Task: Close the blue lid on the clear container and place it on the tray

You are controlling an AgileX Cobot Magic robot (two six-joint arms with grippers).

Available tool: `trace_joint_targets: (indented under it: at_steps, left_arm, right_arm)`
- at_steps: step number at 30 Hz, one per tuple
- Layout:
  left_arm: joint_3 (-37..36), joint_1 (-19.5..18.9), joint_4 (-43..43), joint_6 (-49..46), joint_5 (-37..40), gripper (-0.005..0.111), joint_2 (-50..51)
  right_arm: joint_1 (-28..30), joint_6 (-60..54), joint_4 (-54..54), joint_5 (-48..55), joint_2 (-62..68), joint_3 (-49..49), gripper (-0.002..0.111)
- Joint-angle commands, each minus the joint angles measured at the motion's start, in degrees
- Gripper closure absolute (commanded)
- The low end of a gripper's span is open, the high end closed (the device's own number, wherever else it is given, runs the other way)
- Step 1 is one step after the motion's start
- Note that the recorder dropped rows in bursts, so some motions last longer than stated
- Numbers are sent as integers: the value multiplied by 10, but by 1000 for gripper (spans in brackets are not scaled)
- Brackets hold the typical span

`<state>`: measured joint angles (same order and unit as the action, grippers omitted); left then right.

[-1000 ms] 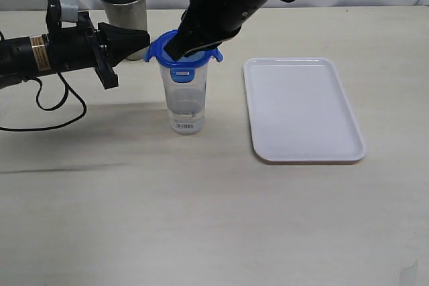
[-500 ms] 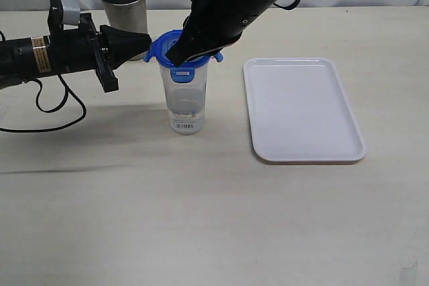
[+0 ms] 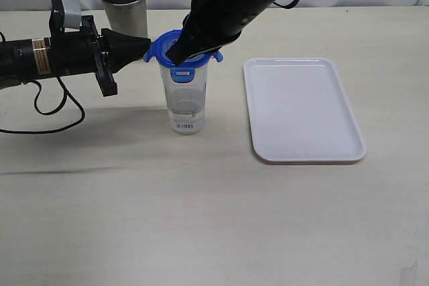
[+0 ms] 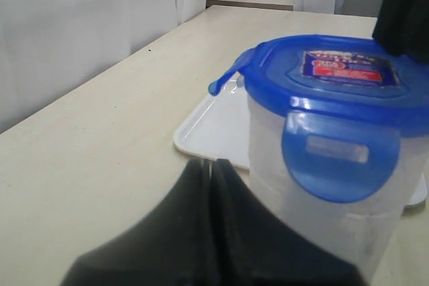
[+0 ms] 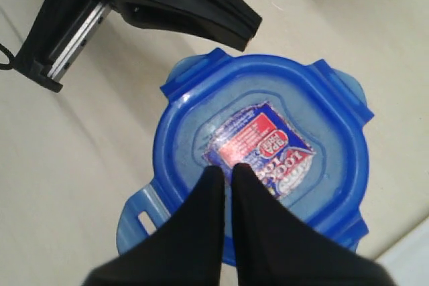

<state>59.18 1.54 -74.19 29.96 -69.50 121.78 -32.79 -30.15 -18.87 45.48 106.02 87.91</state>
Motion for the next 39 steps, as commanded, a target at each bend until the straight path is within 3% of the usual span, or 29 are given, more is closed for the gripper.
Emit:
trace_joint_targets:
  at_steps: [1, 4, 23, 27, 39]
  left_arm:
    - [3, 5, 4, -1, -5, 107, -2]
    - [3, 5, 37, -4, -5, 107, -2]
    - [3, 28, 22, -16, -5, 107, -11]
    - [3, 4, -2, -7, -5, 107, -23]
    - [3, 2, -31, 6, -5, 107, -23]
  right_arm:
    - [0, -6, 3, -7, -1, -3, 104]
    - [0, -6, 3, -7, -1, -3, 104]
    - [0, -6, 3, -7, -1, -3, 104]
    - [0, -6, 3, -7, -1, -3, 104]
    - [0, -5, 3, -6, -1, -3, 104]
